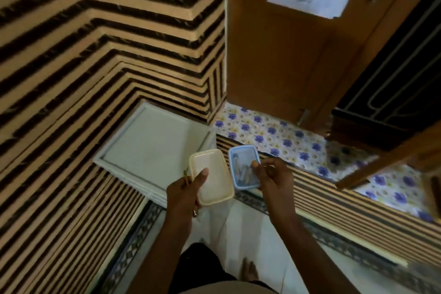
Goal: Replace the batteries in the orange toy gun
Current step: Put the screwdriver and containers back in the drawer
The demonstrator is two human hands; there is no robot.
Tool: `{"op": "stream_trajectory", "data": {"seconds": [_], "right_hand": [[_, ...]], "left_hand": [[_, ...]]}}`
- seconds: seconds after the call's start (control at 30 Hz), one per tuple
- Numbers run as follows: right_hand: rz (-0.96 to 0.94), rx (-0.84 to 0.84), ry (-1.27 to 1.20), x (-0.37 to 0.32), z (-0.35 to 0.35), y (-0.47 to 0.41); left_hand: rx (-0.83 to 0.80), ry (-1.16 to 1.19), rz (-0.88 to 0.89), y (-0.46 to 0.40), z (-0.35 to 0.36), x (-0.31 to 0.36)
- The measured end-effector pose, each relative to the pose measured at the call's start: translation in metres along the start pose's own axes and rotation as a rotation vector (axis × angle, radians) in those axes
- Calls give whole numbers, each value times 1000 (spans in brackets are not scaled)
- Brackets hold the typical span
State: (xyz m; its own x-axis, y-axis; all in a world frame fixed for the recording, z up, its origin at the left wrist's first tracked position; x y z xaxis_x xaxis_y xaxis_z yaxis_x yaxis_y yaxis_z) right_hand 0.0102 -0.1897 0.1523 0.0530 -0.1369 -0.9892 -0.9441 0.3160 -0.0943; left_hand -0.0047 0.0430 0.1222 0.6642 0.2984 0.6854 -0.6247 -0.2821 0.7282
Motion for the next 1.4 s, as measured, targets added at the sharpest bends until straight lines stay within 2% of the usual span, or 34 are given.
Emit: {"op": "stream_trajectory", "data": {"seconds": [0.23, 0.33, 0.5, 0.73, 0.9, 1.17, 1.4], "right_hand": [[-53, -235, 40, 29, 105, -70], [-24, -315, 91, 45, 145, -90], [-107, -421, 217, 61, 214, -124], [-29, -601, 337, 95, 291, -166], [-61, -721, 397, 109, 326, -189], [-26, -751, 441, 137, 344, -208], [-104, -797, 471, 145, 341, -217]], "left_hand": [[203, 160, -71, -78, -52, 28], [247, 184, -100, -106, -70, 40], [321, 217, -136, -155, -95, 57], [431, 288, -253, -206, -100, 43], [541, 226, -299, -222, -88, 42], [724, 7, -275, -223, -75, 55], [857, -123, -267, -208, -85, 46]]}}
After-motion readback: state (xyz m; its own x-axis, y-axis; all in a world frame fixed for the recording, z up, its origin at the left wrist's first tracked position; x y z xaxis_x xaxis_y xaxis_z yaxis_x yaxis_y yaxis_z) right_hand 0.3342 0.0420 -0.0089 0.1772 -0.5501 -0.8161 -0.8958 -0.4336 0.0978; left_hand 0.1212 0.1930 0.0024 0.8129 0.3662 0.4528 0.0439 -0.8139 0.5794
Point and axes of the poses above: each hand's wrist, its own y-axis away from the middle knuckle, its own z-axis out of the palm, x = y × z, the point moved 5 cm from there along -y, towards the middle knuckle, and after that the axes turned 14 degrees about -z, right-handed, at the moved point
